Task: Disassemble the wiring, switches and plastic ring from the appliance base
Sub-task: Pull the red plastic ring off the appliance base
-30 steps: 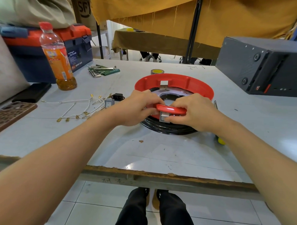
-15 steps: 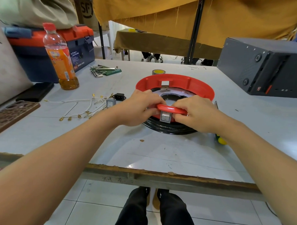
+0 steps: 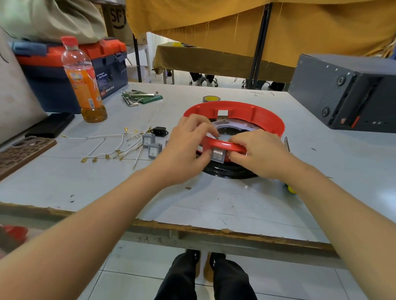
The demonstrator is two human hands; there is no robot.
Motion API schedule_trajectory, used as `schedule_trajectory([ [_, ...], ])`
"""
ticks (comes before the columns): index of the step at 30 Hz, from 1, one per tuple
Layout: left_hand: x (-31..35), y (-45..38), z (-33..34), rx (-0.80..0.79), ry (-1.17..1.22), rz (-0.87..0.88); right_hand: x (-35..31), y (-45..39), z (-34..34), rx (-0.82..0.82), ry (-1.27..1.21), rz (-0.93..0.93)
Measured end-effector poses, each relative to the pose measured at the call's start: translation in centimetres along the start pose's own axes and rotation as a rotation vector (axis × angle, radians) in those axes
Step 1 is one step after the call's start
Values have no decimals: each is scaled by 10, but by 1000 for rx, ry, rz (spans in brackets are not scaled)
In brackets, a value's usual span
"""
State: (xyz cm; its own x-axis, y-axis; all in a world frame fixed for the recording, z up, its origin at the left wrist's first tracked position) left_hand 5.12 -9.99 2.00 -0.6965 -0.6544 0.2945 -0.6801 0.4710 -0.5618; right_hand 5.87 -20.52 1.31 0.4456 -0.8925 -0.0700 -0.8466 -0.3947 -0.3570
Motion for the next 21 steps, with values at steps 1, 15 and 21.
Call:
schedule_trajectory([
  [1,-2,6,-6,96,20,-53,0,-1,0,22,18,2],
  [15,-20,19,19,265,225,-445,-8,-4,-2,105,67,-26],
  [21,-20,21,17,276,229,-430,-9,-4,-1,125,49,-26],
])
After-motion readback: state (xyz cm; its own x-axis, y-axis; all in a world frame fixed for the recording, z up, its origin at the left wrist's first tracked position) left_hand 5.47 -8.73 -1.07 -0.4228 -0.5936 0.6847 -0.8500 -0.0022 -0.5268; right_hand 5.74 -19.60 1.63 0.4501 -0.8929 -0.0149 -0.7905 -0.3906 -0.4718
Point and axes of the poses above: each hand's wrist, its own y-axis away from the middle knuckle, its own z-axis out of the palm, x = y × z, the point moved 10 cm from there along -y, towards the middle knuckle
